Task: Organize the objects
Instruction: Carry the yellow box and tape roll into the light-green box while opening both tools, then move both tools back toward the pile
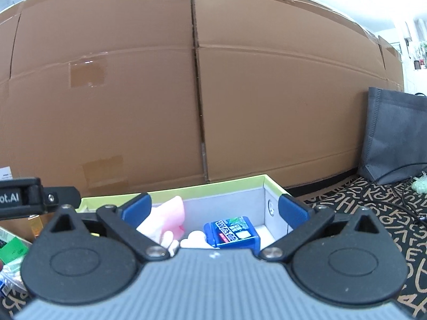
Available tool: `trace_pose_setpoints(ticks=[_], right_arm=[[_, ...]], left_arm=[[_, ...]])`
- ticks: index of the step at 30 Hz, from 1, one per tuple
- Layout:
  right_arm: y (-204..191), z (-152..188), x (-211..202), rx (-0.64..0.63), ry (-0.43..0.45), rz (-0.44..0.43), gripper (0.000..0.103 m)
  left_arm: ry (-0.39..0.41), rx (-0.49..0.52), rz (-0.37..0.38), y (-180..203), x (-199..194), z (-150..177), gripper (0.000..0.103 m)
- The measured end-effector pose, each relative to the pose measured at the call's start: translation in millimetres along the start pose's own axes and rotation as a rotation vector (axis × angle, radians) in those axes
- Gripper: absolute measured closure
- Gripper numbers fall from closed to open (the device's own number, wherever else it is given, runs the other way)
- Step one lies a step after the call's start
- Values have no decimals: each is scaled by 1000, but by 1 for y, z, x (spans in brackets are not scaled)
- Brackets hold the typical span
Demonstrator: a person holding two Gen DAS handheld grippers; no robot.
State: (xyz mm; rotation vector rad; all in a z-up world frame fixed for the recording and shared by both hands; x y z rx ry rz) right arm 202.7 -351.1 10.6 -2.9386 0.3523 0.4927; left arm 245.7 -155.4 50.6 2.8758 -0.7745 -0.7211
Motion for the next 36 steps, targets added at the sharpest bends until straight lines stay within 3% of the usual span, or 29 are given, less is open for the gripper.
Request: trace_pose_setpoints(ticks=[9, 17, 21, 25, 29, 31, 33, 36], right_arm=[[-14, -3, -21, -7, 73, -92, 0], [-55, 8, -33, -140, 83, -226, 0], [-79, 17, -39, -213, 65, -330, 0], [-111, 29, -57, -335, 60, -505, 0], [-151, 51, -63, -501, -27, -601, 1], [-171, 65, -61, -596, -102, -611, 13], [-189, 81, -55, -674, -183, -592, 24], [-206, 93, -40, -747, -238, -491, 32]], left_arm=[[4, -65, -106, -30, -35, 0, 0], [-45, -176, -234, -110, -62, 37, 0], [-82, -252, -265, -145, -68, 47, 0], [-85, -284, -302, -160, -72, 48, 0], [-78, -296, -316, -167, -74, 47, 0], [-78, -287, -319, -167, -74, 46, 0], [-79, -271, -323, -165, -74, 46, 0], [-84, -232, -320, -163, -73, 46, 0]])
Point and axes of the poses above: each gripper's, at about its wrist camera, not at the fingertips, and x roughly the way its jaws point, y to its right, z to its underside, the point moved 3 cm from there along x, roughly the way its jaws point, and after that the axes turned 9 degrees about -y, right-handed, at the moved point
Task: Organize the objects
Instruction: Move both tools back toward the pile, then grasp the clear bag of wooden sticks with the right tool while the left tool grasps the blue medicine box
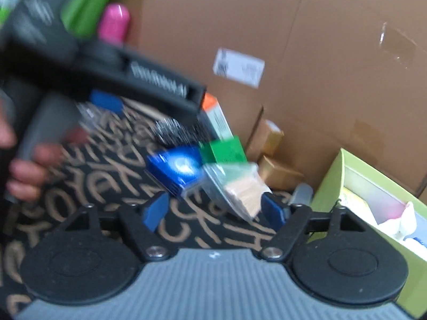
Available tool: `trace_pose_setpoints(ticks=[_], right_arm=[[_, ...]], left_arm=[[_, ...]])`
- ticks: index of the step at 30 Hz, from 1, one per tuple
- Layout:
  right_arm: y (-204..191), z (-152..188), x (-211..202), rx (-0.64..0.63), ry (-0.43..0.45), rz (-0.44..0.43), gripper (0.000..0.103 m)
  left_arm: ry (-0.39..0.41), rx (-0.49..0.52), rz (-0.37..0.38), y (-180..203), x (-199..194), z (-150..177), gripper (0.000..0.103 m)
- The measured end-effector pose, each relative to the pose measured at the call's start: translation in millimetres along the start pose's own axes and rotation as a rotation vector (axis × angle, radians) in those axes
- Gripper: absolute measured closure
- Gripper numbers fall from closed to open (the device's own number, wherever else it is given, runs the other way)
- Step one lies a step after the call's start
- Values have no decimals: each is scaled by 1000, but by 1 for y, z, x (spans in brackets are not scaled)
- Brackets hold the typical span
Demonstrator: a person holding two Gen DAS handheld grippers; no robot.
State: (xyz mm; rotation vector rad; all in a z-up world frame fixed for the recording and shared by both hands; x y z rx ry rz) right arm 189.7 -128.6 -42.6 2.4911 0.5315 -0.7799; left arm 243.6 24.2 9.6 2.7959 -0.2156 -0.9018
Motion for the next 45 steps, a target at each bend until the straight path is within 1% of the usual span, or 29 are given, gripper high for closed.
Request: trace_pose_setpoints(ticks=[2, 3, 5, 7, 8, 10, 13, 16, 19, 20, 22, 24, 25, 26, 27, 30, 33, 34, 35, 36, 37, 39, 41, 43, 45], right_arm=[[-1, -3, 13, -9, -43, 28, 33], [0, -4, 19, -10, -59, 40, 35], [1, -9, 28, -9, -69, 63, 36], [4, -11, 33, 2, -77, 88, 43], [6, -12, 38, 13, -88, 102, 49], [13, -12, 39, 50, -106, 102, 78], [17, -4, 25, 64, -87, 95, 86], [21, 2, 10, 84, -65, 48, 86], [22, 10, -4, 116, -62, -24, 86], [22, 13, -8, 125, -59, -40, 86], [26, 17, -16, 161, -52, -83, 86], [33, 21, -23, 224, -42, -135, 86], [37, 23, -25, 250, -39, -151, 86], [41, 24, -26, 274, -38, -160, 86], [44, 25, -26, 292, -40, -163, 86], [51, 28, -24, 328, -53, -176, 86], [56, 31, -22, 358, -59, -189, 84], [57, 31, -21, 360, -63, -186, 78], [58, 32, -20, 362, -65, -181, 72], [58, 32, -18, 362, -65, -174, 64], [58, 32, -17, 359, -63, -167, 62], [58, 32, -16, 358, -61, -161, 62], [58, 32, -13, 361, -73, -142, 62], [59, 31, -9, 377, -79, -142, 62], [60, 30, -6, 383, -86, -133, 62]], left_arm=[[-7, 32, 1, 2, 1, 0, 0], [-12, 44, 0, 3, 2, 0, 0], [-25, 58, -1, 2, 4, 0, 0], [-36, 56, -9, -1, 7, 1, 0], [-44, 53, -8, -2, 8, 1, 0], [-61, 45, 4, -3, 10, 2, 0], [-95, 60, 32, 1, 14, 5, 0], [-127, 150, 20, 14, 21, 13, 0], [-134, 250, -40, 26, 33, 23, 0], [-131, 261, -35, 27, 35, 24, 0], [-143, 241, -7, 26, 38, 23, 0], [-151, 216, 39, 23, 40, 23, 11], [-163, 193, 90, 21, 39, 23, 30], [-185, 163, 148, 19, 37, 22, 41], [-212, 146, 163, 18, 35, 21, 41], [-265, 187, 163, 20, 24, 24, 41], [-315, 206, 208, 24, 19, 25, 42], [-314, 194, 203, 25, 19, 26, 39], [-306, 180, 189, 26, 20, 27, 30], [-297, 173, 170, 27, 21, 29, 25], [-283, 181, 157, 31, 21, 31, 21], [-258, 218, 126, 38, 23, 33, 20], [-243, 217, 98, 40, 26, 32, 18], [-221, 216, 82, 41, 30, 32, 18], [-216, 231, 70, 41, 34, 29, 22]])
Point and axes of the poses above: each gripper's, at about its wrist camera, not at the fingertips, and x roughly the way its jaws point, y to its right, z to its underside, the point moved 3 cm from there along x, roughly the way its jaws point, and after that the axes turned 9 degrees about -y, right-handed, at the moved point
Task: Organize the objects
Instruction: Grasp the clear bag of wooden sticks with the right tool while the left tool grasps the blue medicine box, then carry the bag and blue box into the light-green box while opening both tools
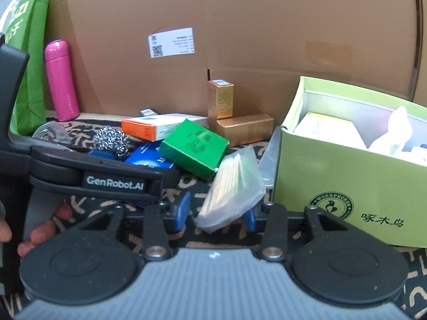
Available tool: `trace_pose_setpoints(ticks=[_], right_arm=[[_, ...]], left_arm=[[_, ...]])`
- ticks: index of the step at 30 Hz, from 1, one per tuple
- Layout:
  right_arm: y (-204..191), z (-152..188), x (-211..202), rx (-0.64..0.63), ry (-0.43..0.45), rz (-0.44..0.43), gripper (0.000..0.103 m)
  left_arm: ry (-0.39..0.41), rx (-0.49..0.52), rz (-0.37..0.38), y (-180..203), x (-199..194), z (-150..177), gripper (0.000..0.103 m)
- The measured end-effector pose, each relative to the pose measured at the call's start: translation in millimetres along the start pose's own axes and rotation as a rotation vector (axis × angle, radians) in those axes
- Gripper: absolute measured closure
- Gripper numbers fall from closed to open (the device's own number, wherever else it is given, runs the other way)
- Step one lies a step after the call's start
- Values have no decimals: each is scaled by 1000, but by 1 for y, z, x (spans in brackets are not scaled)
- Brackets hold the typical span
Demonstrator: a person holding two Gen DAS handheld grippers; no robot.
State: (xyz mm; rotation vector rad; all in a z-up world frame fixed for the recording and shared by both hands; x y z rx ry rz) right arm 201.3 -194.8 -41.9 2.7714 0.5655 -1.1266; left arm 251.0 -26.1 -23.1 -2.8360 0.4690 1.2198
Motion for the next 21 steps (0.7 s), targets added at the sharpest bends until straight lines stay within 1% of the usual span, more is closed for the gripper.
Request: trace_pose_setpoints(ticks=[1, 2, 3, 4, 5, 9, 10, 11, 12, 13, 14, 15, 18, 19, 21], right_arm=[[0, 0, 2, 0, -9, -3, 62], [0, 0, 4, 4, -14, -8, 62], [0, -1, 5, 4, -23, -15, 66], [0, 0, 5, 5, -23, -17, 74], [-1, 0, 2, 4, -14, -14, 76], [-2, 3, -6, -7, 9, 12, 77], [-1, 3, -6, 1, 6, 9, 79], [0, 3, -5, 10, 2, 4, 81], [1, 3, -4, 18, -5, -4, 81], [1, 4, -4, 20, -11, -8, 84], [1, 4, -5, 20, -8, -11, 84], [0, 5, -6, 18, -3, -12, 86], [-3, 7, -13, -14, 25, 19, 89], [-4, 7, -16, -26, 41, 31, 89], [-5, 7, -24, -35, 75, 28, 90]], left_arm=[[-6, 31, -19, 1, -2, 0, 34], [-9, 55, -30, 1, -5, 1, 41], [-17, 59, -25, 0, -6, 1, 41], [-23, 61, -12, -2, -8, 1, 41], [-28, 61, -2, -4, -10, 2, 41], [-31, 20, 33, -10, -12, 2, 38], [-23, 13, 37, -10, -11, 2, 31], [-15, 17, 35, -6, -9, 3, 26], [-9, 43, 15, -1, -8, 4, 26], [-10, 95, -19, 6, -7, 7, 28], [-3, 147, -43, 13, -7, 9, 37], [-2, 164, -21, 15, -9, 10, 39], [-33, 120, 75, 9, -18, 7, 41], [-31, 102, 105, 7, -21, 6, 42], [-12, 67, 155, 5, -29, 3, 43]])
Point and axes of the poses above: each gripper's, at about its wrist camera, not at the fingertips, and x roughly the way its jaws point, y to its right, z to its underside, the point moved 3 cm from there along x, roughly the way its jaws point, and after that the axes turned 9 degrees about -y, right-handed, at the moved point
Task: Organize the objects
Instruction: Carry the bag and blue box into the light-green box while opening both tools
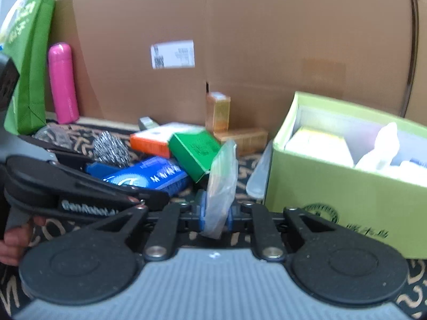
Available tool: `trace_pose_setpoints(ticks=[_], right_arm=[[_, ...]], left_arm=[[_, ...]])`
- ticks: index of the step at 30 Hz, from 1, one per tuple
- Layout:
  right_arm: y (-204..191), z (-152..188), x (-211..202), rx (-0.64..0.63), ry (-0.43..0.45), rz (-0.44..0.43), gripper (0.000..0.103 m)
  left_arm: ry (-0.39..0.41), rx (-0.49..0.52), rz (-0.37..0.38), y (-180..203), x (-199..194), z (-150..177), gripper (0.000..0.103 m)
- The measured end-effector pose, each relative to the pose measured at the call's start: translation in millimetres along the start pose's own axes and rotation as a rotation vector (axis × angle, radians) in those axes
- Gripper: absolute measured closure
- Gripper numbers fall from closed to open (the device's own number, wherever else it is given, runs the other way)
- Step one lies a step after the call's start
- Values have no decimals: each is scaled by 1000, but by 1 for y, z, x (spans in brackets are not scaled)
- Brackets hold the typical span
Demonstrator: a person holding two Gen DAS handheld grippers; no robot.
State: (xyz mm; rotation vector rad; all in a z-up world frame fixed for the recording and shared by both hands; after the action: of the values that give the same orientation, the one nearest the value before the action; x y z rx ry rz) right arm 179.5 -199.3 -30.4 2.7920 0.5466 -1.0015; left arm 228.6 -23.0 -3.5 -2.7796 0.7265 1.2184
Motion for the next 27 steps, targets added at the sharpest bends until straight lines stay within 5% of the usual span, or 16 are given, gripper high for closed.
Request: trace_pose_setpoints(ticks=[16, 27], right_arm=[[35, -17, -57, 104, 274, 16, 90], [92, -18, -83, 228, 402, 295, 90]], left_arm=[[255, -112, 147, 17, -50, -14, 43], [313, -37, 206, 81, -49, -60, 43]])
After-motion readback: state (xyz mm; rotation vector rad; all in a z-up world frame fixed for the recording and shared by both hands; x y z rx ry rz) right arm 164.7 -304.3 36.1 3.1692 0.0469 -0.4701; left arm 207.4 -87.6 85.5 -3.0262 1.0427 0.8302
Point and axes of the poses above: each gripper's, at about its wrist camera, not at the fingertips, and x roughly the way its jaws point, y to its right, z to its underside, the point moved 3 cm from there along x, roughly the way its jaws point, and after that the axes turned 9 degrees about -y, right-handed, at the moved point
